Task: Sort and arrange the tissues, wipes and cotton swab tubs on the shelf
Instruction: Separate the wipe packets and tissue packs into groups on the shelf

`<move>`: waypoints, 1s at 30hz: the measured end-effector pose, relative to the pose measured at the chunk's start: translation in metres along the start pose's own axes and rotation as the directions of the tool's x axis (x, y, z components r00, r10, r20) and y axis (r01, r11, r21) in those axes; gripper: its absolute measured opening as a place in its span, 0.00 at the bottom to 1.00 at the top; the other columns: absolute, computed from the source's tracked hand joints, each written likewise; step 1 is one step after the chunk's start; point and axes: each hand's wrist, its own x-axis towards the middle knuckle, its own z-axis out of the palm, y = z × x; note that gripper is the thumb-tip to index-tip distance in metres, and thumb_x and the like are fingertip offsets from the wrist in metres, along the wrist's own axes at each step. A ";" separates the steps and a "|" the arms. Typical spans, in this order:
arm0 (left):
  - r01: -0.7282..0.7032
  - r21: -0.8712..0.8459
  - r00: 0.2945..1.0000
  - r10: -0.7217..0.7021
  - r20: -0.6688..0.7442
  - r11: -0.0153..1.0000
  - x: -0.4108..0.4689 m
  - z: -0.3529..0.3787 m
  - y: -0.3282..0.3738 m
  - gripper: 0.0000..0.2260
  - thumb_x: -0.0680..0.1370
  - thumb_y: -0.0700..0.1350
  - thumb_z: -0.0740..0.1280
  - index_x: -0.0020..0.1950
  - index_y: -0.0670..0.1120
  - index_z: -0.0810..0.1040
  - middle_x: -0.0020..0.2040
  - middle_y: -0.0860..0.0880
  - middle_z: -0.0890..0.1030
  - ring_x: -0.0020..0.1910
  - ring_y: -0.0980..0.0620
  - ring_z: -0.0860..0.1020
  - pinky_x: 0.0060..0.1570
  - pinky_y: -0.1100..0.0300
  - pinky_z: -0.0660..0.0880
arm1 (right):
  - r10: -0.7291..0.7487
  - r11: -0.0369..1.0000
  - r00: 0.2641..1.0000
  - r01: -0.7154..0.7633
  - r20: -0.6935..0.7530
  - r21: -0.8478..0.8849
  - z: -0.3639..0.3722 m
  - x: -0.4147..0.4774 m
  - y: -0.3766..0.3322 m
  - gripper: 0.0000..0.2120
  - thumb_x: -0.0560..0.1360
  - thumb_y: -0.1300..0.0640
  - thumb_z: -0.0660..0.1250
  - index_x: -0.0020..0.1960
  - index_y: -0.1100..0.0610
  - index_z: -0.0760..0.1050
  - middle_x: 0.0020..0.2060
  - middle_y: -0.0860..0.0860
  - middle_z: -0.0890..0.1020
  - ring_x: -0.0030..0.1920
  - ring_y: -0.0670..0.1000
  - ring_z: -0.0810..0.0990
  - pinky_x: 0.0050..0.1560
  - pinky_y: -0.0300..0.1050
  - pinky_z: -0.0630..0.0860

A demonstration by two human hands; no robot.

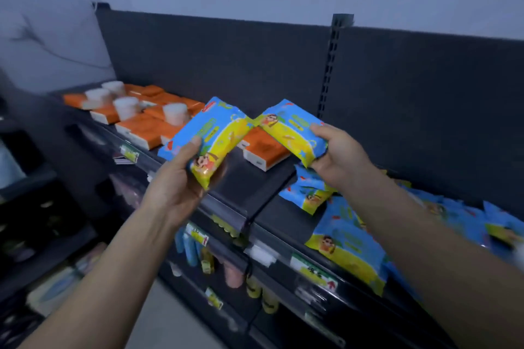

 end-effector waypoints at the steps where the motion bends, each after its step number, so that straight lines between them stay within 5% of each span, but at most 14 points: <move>1: -0.012 0.024 0.999 0.013 -0.035 1.000 0.006 -0.007 0.005 0.07 0.78 0.45 0.62 0.47 0.43 0.77 0.37 0.48 0.85 0.33 0.54 0.82 0.37 0.57 0.81 | 0.025 1.000 1.000 -0.024 0.004 -0.019 0.011 0.008 0.005 0.17 0.75 0.64 0.65 0.64 0.64 0.71 0.55 0.60 0.81 0.46 0.57 0.83 0.39 0.52 0.83; 4: -0.055 0.117 0.995 0.064 -0.073 0.992 0.030 -0.028 0.019 0.11 0.78 0.47 0.62 0.40 0.47 0.81 0.33 0.52 0.84 0.29 0.58 0.80 0.31 0.64 0.79 | 0.089 0.994 0.996 -0.088 0.011 -0.065 0.040 0.033 0.019 0.18 0.76 0.61 0.66 0.64 0.65 0.72 0.53 0.60 0.83 0.45 0.58 0.84 0.41 0.53 0.82; 6: -0.076 0.170 0.994 0.087 -0.060 0.983 0.048 -0.039 0.029 0.15 0.77 0.47 0.63 0.34 0.48 0.84 0.34 0.54 0.83 0.28 0.59 0.80 0.28 0.69 0.75 | 0.121 0.991 0.992 -0.119 0.030 -0.056 0.057 0.050 0.025 0.15 0.76 0.62 0.65 0.61 0.66 0.74 0.47 0.60 0.84 0.37 0.56 0.85 0.33 0.50 0.82; 9: -0.118 0.203 0.993 0.122 -0.005 0.972 0.074 -0.042 0.047 0.08 0.76 0.44 0.63 0.45 0.48 0.82 0.38 0.54 0.85 0.33 0.59 0.82 0.30 0.67 0.76 | 0.121 0.993 0.992 -0.120 0.045 -0.020 0.074 0.081 0.026 0.11 0.76 0.65 0.64 0.57 0.65 0.74 0.38 0.59 0.83 0.29 0.53 0.84 0.23 0.45 0.78; 14: -0.168 0.266 0.985 0.148 0.091 0.949 0.131 -0.049 0.066 0.18 0.71 0.40 0.68 0.61 0.42 0.76 0.53 0.46 0.83 0.46 0.50 0.83 0.50 0.50 0.80 | 0.052 0.996 0.996 -0.046 0.075 -0.080 0.091 0.137 0.023 0.07 0.75 0.70 0.63 0.49 0.62 0.76 0.44 0.59 0.82 0.35 0.53 0.84 0.33 0.47 0.82; 17: -0.143 0.276 0.988 0.120 0.098 0.950 0.166 -0.055 0.072 0.18 0.69 0.38 0.70 0.59 0.42 0.78 0.54 0.44 0.83 0.47 0.48 0.82 0.50 0.49 0.80 | -0.080 0.969 0.997 0.083 0.023 -0.231 0.096 0.162 0.022 0.11 0.71 0.72 0.65 0.51 0.63 0.78 0.44 0.59 0.82 0.42 0.57 0.83 0.46 0.53 0.81; 20: -0.154 0.308 0.987 0.132 0.094 0.939 0.207 -0.059 0.074 0.10 0.72 0.34 0.66 0.43 0.47 0.84 0.42 0.49 0.85 0.39 0.53 0.83 0.38 0.56 0.81 | -0.221 0.890 0.975 0.202 0.002 -0.408 0.098 0.181 0.023 0.14 0.71 0.69 0.68 0.55 0.59 0.78 0.43 0.54 0.83 0.39 0.52 0.83 0.39 0.45 0.80; 22: -0.166 0.338 0.986 0.145 0.087 0.926 0.237 -0.062 0.074 0.14 0.74 0.33 0.64 0.35 0.47 0.84 0.34 0.53 0.84 0.34 0.57 0.82 0.35 0.61 0.80 | -0.336 0.821 0.942 0.292 -0.002 -0.491 0.099 0.192 0.024 0.11 0.71 0.67 0.70 0.52 0.57 0.79 0.40 0.50 0.83 0.35 0.46 0.83 0.34 0.39 0.78; 25: -0.143 0.344 0.986 0.104 0.129 0.928 0.280 -0.065 0.073 0.08 0.75 0.32 0.64 0.42 0.43 0.79 0.30 0.54 0.82 0.30 0.60 0.81 0.31 0.67 0.76 | -0.465 0.722 0.885 0.356 -0.036 -0.593 0.102 0.208 0.032 0.09 0.70 0.67 0.71 0.48 0.56 0.79 0.37 0.47 0.82 0.32 0.40 0.80 0.33 0.34 0.77; 27: -0.107 0.364 0.988 0.058 0.143 0.925 0.311 -0.072 0.074 0.10 0.74 0.32 0.65 0.37 0.43 0.80 0.28 0.54 0.81 0.28 0.60 0.80 0.30 0.68 0.75 | -0.530 0.636 0.846 0.355 -0.054 -0.686 0.103 0.218 0.039 0.09 0.70 0.66 0.71 0.47 0.56 0.79 0.39 0.47 0.81 0.35 0.41 0.79 0.36 0.33 0.76; 30: -0.036 0.388 0.985 -0.032 0.168 0.921 0.357 -0.084 0.079 0.07 0.71 0.34 0.69 0.36 0.43 0.81 0.30 0.52 0.82 0.31 0.54 0.81 0.36 0.61 0.79 | -0.586 0.479 0.807 0.270 -0.075 -0.835 0.105 0.235 0.050 0.09 0.70 0.64 0.73 0.48 0.54 0.80 0.42 0.49 0.81 0.42 0.46 0.79 0.43 0.40 0.77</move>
